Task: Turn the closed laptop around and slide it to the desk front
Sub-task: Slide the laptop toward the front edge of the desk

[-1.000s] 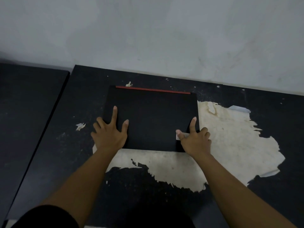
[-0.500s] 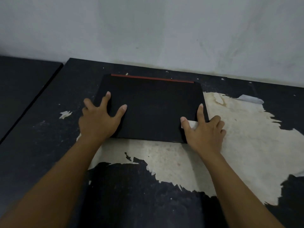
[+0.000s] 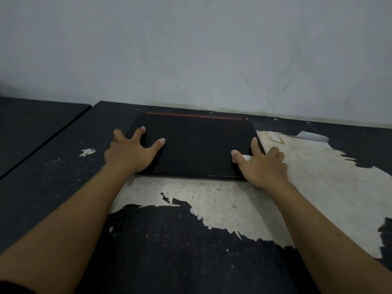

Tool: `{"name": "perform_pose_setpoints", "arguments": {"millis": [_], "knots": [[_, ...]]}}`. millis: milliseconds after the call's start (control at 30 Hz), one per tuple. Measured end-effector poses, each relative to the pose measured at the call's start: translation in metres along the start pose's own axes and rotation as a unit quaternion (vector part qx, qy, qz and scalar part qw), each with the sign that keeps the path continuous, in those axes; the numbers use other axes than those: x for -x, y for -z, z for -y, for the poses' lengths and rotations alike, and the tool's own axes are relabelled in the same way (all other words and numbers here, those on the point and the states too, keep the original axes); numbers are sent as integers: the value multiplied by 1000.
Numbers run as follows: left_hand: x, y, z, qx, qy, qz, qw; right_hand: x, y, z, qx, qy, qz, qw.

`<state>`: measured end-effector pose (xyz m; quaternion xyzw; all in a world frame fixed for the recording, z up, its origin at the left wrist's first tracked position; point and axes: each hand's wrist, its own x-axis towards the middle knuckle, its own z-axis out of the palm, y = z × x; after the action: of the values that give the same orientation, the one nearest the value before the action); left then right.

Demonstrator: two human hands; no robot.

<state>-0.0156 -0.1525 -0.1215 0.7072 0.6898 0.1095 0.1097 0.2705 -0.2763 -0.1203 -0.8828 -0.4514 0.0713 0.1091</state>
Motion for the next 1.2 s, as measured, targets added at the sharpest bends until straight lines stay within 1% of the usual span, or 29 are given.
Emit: {"name": "perform_pose_setpoints", "arguments": {"millis": [133,233,367,467,633,733,833,900,1100,1200], "knots": [[-6,8,-2,-8,-4,18,1000,-21,6,4,-40,-21,44,998],[-16,16,-1,-8,-5,41,999,-42,9,13,-72,-33,60,995],[-22,20,-5,-8,3,52,999,-54,13,20,-109,-48,55,991],[-24,19,-7,-12,4,57,998,-55,17,16,-127,-32,52,990],[-33,22,-4,-11,-21,73,997,-60,21,8,-112,-15,39,993],[-30,20,-2,-14,-34,49,998,-62,22,6,-131,-9,16,991],[-29,16,-1,-14,-43,17,999,-64,20,7,-121,10,18,992],[-30,16,-1,-2,-41,13,999,-64,19,8,-109,27,19,994],[-29,19,-7,8,-8,63,998,-61,17,10,-85,44,25,995],[-24,22,-8,12,0,59,998,-58,18,9,-113,39,0,993]]}}
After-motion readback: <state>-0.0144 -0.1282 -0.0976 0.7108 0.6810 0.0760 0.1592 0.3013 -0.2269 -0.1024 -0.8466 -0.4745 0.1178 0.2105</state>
